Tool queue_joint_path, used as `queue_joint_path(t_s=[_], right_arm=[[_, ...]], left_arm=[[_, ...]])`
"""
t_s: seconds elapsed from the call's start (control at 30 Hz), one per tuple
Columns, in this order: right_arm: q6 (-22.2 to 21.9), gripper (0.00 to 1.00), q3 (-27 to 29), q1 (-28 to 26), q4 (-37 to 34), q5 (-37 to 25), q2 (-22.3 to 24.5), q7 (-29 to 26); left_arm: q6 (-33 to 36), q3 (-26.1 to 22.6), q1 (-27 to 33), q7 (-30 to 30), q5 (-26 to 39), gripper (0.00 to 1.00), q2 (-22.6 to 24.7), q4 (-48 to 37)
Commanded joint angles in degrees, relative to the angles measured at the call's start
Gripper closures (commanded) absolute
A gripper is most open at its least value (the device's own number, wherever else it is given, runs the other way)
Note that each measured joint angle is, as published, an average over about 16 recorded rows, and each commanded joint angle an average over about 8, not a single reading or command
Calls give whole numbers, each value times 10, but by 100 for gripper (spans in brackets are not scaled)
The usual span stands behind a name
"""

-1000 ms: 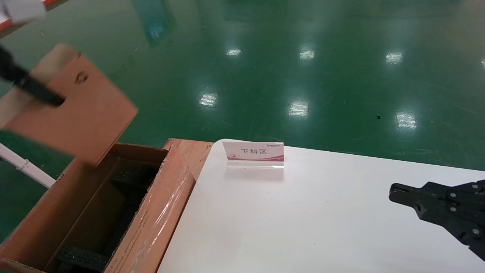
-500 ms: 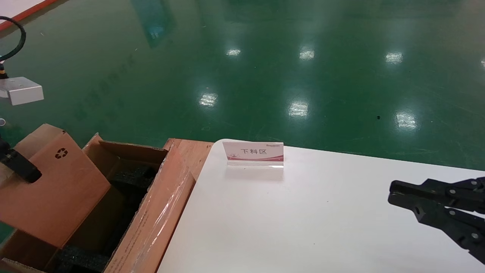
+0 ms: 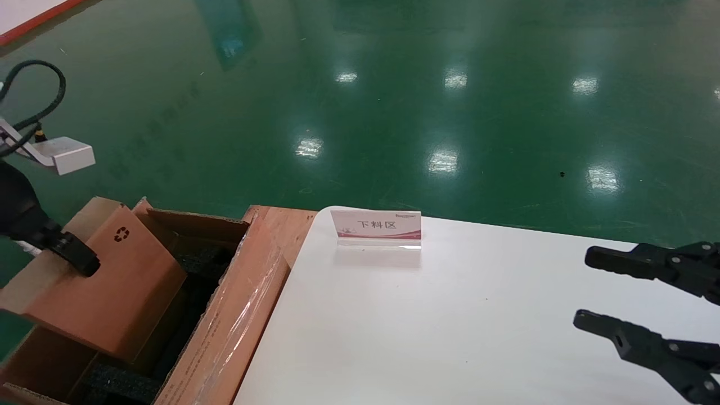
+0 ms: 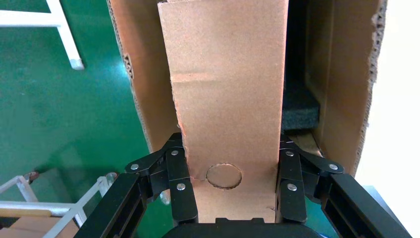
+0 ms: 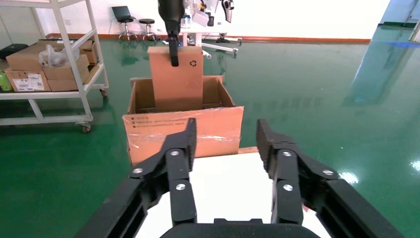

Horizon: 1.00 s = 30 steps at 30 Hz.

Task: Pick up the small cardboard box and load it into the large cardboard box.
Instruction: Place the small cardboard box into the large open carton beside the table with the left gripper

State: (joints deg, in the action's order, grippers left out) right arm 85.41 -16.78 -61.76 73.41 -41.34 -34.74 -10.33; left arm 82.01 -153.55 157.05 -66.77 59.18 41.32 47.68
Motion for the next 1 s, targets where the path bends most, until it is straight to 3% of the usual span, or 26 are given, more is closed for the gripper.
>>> queue_joint_path(t_s=[0.03, 0.5, 1.0], right_arm=[[0, 0, 0, 0, 0, 0, 0, 0], [0, 0, -1, 0, 0, 0, 0, 0], [0, 0, -1, 0, 0, 1, 0, 1]], left_arm=[[-10, 0, -7, -5, 0, 100, -5, 4], [-63, -5, -59, -8, 5, 100, -27, 3], [-97, 0, -121, 30, 5, 100, -17, -62]])
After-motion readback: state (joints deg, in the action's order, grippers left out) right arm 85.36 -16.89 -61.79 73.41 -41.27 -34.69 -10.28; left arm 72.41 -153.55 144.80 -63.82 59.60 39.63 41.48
